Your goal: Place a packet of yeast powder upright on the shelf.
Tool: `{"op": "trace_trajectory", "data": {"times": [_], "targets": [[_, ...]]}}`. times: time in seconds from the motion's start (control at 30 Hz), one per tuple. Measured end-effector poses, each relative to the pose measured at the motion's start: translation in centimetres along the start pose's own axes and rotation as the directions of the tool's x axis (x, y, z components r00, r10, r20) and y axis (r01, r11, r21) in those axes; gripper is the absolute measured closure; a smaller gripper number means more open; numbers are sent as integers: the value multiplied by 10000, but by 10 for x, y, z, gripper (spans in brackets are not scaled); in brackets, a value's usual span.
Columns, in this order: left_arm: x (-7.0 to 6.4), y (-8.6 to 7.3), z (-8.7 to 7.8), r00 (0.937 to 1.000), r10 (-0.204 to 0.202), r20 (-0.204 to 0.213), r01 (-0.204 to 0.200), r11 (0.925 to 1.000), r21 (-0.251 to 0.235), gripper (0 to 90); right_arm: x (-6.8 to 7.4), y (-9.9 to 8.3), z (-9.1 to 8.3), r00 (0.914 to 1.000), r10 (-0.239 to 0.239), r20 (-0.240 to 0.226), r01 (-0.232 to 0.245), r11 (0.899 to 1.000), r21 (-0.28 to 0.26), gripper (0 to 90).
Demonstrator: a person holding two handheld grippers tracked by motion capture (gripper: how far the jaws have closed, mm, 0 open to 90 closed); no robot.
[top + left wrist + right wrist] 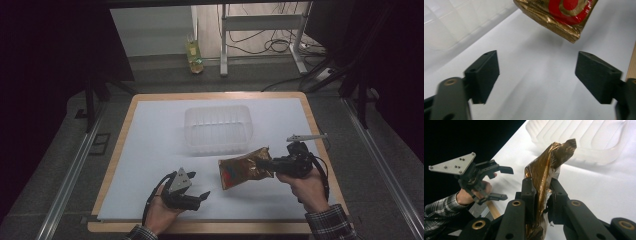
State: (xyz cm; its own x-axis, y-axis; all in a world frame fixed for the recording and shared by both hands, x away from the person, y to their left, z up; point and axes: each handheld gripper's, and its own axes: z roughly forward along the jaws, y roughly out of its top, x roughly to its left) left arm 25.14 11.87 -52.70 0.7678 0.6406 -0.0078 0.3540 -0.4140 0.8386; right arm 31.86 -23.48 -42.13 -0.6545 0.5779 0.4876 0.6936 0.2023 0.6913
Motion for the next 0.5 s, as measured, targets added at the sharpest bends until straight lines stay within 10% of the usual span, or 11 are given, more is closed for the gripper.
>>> {"op": "trace_trajectory", "data": {"times": [0.5], "targets": [[-2,1,1,10000,39,78,-38,9999,-119,78,-9,18,-21,9986,233,485,-206,9983,-554,775]]}}
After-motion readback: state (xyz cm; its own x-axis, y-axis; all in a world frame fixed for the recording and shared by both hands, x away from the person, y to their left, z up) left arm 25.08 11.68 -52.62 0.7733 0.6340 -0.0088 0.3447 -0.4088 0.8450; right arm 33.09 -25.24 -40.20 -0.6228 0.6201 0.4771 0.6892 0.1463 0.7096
